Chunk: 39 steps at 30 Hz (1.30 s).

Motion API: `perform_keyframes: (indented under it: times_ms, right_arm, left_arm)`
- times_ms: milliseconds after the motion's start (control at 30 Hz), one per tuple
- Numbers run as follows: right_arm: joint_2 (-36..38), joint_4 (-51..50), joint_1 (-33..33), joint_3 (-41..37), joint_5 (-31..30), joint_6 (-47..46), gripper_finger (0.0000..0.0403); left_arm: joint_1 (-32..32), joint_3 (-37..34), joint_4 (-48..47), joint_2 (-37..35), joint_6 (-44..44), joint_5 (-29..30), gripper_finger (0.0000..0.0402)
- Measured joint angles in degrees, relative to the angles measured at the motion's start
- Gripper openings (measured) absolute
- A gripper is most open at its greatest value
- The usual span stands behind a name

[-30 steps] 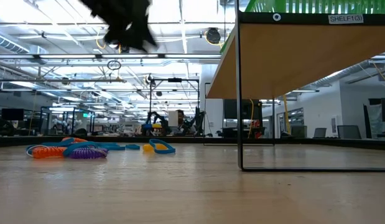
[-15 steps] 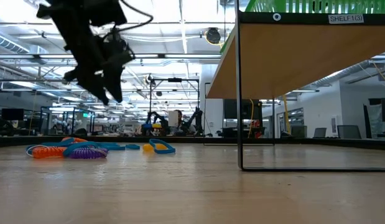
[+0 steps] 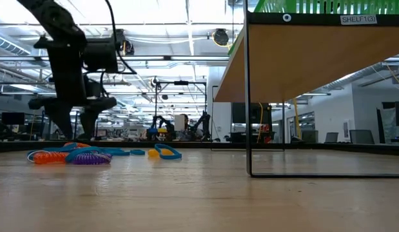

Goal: Pick & Place Office Desk Supplies
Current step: Put the blue rubber band into the middle green bin

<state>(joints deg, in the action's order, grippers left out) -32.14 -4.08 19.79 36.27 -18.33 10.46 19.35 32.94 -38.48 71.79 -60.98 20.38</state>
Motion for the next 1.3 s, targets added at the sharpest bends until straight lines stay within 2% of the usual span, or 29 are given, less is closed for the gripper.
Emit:
perform_keyframes:
  times_ms: [333, 467, 733, 900, 1033, 1300]
  right_arm:
    - [0.0, 0.0, 0.0, 0.0, 0.11, 0.72, 0.016]
    - [0.0, 0.0, 0.0, 0.0, 0.11, 0.74, 0.0159]
    - [0.0, -0.02, 0.02, 0.0, 0.13, 0.89, 0.0155]
    - [-0.02, -0.02, 0.02, 0.0, 0.13, 0.82, 0.0155]
    - [0.0, -0.02, 0.02, 0.0, 0.13, 0.78, 0.0155]
    - [0.0, -0.02, 0.02, 0.0, 0.13, 0.78, 0.0155]
  left_arm:
    - [5.82, -5.52, 10.41, 0.0, 3.0, -1.5, 0.0241]
    - [6.62, -5.85, 13.79, 0.29, 5.18, -3.9, 0.0241]
    - [6.51, -5.38, 16.78, 7.29, 6.89, -4.19, 0.0241]
    - [5.99, -5.35, 17.47, 8.78, 7.09, -4.09, 0.0235]
    - [5.75, -5.46, 16.22, 8.79, 6.95, -4.35, 0.0192]
    - [5.77, -5.61, 14.93, 8.96, 6.66, -2.67, 0.0062]
